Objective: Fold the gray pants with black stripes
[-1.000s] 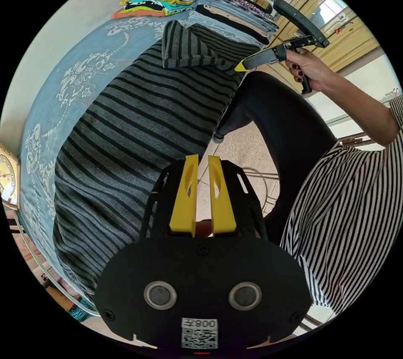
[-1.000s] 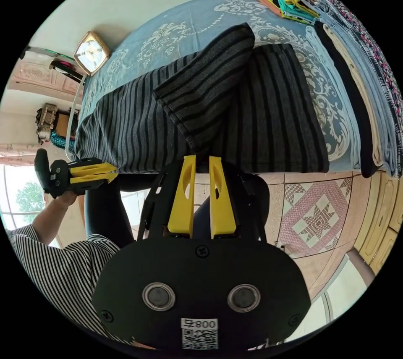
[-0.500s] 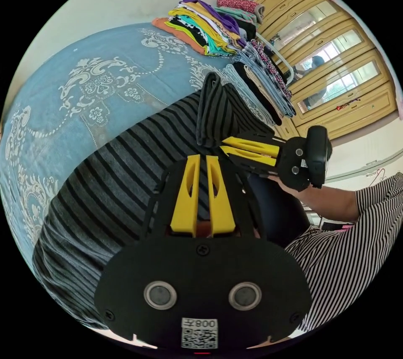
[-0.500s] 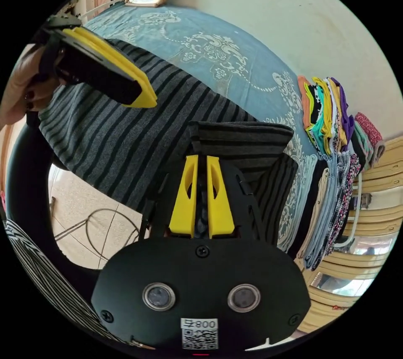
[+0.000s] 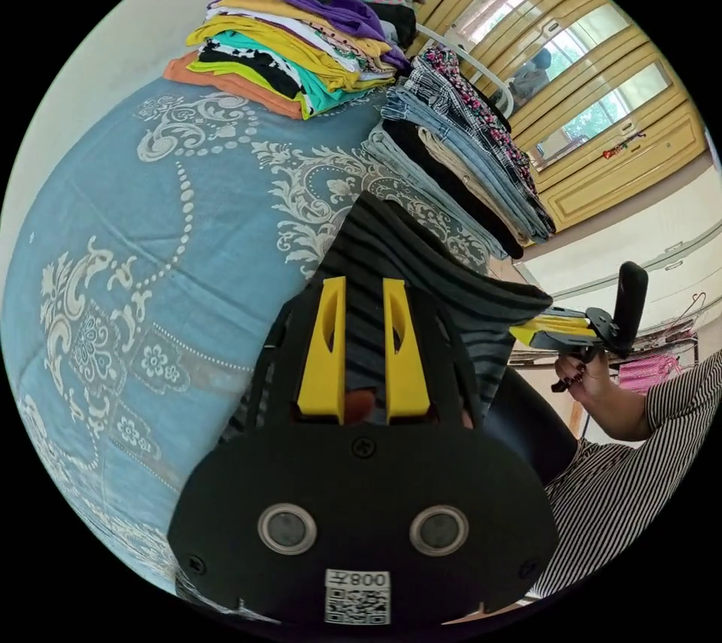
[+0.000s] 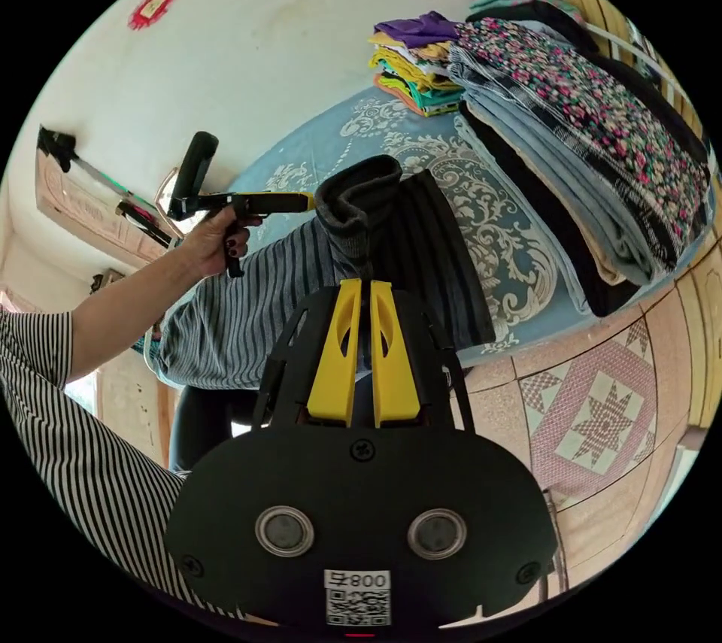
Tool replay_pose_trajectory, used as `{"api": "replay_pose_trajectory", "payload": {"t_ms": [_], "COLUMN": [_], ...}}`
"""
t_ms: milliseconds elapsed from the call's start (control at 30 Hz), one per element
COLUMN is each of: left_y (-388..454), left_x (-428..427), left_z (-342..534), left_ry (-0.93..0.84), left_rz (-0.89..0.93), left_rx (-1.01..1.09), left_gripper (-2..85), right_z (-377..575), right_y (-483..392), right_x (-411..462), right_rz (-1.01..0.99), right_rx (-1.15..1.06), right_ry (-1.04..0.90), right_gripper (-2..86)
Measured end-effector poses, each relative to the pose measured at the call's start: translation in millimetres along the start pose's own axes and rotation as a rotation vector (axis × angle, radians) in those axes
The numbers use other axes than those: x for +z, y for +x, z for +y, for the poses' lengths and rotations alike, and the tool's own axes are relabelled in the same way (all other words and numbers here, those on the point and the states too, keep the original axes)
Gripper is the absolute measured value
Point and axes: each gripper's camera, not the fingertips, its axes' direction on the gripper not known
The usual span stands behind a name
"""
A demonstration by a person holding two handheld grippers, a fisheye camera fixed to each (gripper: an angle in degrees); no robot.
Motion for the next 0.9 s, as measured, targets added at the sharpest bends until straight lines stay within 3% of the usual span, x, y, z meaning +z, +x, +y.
{"api": "replay_pose_trajectory", "payload": {"t_ms": [267,600,900], "left_y": [11.7,37.5,49.1], "left_x": [53.5,24.4,71.6], "left_z": [-84.5,-104.5,-129.4], "left_ry": [-0.199,-0.048,-0.149], "left_rz": [-0.183,-0.183,-0.227], "left_rx": [0.061,0.112,0.117], "left_gripper": [5.4,1.4,1.2], "right_z": [2.4,1.0,16.1], "right_y": [69.1,129.1,198.3], "right_x": [-33.7,-84.5,-89.8], "right_rz": [-0.090,-0.226,-0.264], "right_rx": [0.096,0.120,0.265], "right_ry": [-0.006,0.033,0.013], "right_gripper": [1.9,1.8,1.6]}}
